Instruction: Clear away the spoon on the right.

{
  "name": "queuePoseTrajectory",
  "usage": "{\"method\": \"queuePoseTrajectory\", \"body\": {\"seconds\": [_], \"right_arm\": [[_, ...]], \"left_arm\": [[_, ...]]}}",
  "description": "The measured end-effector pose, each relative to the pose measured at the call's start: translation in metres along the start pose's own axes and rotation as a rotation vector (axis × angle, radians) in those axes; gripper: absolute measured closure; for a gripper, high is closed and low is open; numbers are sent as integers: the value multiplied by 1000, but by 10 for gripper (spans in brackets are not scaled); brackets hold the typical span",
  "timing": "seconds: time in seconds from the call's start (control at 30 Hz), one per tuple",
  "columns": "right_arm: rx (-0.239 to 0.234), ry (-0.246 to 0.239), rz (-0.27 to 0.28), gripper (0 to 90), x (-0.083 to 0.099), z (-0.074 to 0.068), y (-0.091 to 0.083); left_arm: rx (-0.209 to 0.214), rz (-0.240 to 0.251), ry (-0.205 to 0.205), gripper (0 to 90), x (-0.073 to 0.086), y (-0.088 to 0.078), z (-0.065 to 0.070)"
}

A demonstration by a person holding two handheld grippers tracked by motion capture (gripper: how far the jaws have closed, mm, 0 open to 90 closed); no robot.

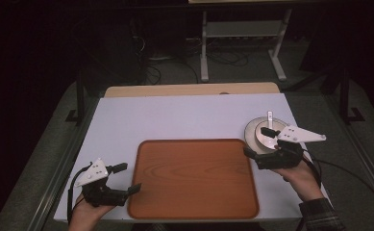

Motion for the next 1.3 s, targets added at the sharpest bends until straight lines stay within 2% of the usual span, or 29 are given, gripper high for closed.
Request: {"method": "queuePoseTrajectory", "body": {"seconds": [0.4,0.77,1.07,1.3], "right_arm": [[16,-3,-29,69,-7,13,7],[55,-3,-39,75,-17,33,16],[69,9,-51,77,-19,44,20],[82,13,-59,126,-22,54,24]], "left_arm": [[-6,5,-3,129,0,-2,0],[-12,6,-4,129,1,-3,0],[-7,2,-1,129,0,-1,-1],[-4,0,-1,129,0,1,0]]}}
Point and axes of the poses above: each handheld gripper's, and its own axes: y roughly forward along the jaws, x roughly out of its underside, z roughly to its right, the point moved 1 cm from there along y, roughly forward along the jaws, and after that the axes turned 7 degrees about z, right-handed, at the moved point
